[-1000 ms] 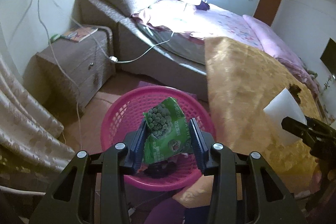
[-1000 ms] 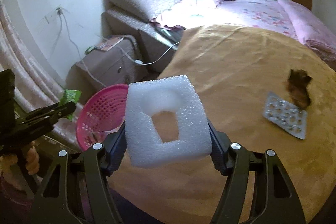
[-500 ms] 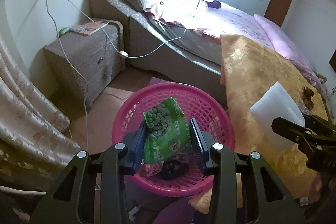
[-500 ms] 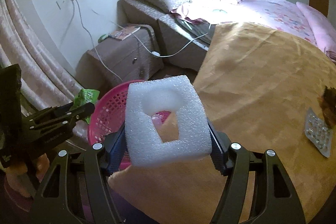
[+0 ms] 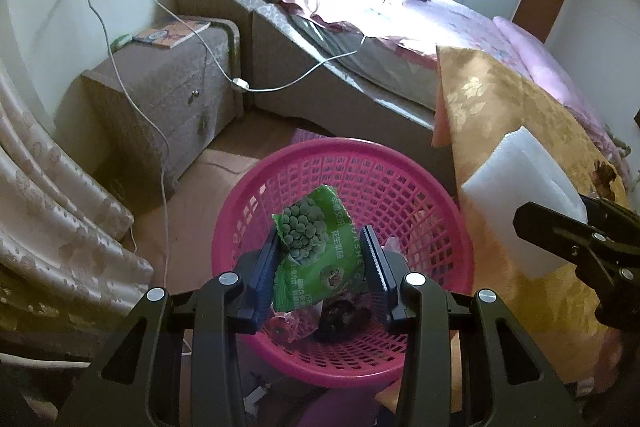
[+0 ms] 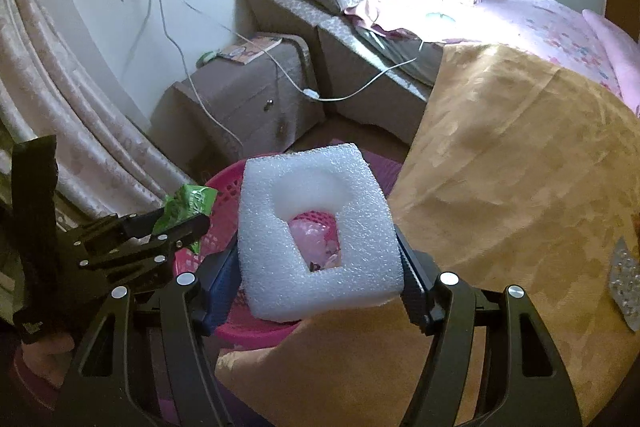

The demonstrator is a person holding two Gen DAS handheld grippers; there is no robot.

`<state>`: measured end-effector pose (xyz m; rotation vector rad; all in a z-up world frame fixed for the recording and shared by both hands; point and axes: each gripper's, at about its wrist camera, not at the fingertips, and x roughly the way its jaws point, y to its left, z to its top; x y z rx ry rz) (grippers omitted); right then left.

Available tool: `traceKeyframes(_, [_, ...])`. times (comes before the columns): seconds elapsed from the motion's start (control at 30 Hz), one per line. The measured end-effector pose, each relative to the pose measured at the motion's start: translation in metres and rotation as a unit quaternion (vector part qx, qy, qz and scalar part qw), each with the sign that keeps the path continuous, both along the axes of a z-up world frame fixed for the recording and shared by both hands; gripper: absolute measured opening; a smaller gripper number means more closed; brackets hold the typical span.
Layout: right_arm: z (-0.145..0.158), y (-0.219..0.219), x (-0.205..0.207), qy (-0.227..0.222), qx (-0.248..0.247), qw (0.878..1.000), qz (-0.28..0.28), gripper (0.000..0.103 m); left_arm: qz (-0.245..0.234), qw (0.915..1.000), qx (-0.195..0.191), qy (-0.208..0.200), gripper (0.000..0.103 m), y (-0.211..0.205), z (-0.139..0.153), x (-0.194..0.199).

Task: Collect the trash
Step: 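Open left tool to drop snack bag into basket while right tool drops foam block, then move both empty tools from the basket back over the bedspread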

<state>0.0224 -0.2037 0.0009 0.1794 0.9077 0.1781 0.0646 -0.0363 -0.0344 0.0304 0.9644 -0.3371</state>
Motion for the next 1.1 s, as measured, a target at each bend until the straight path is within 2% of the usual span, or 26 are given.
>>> traceKeyframes(0.33, [-0.005,0.01,0.016,0.004,-0.005,1.0,0.012,0.066,0.007,0.9999,-0.008,0.01,0.04,0.007,-0.008,0.005])
traceKeyframes(0.6, [-0.013,0.005,0.014,0.014,0.01,1.0,0.003,0.072,0.018,0.9996,-0.015,0.013,0.067,0.012,-0.007,0.007])
traceKeyframes(1.1, [-0.005,-0.019,-0.023,-0.012,0.001,0.999,-0.032,0.072,0.017,0.9997,-0.011,-0.01,0.071,0.006,0.006,-0.003])
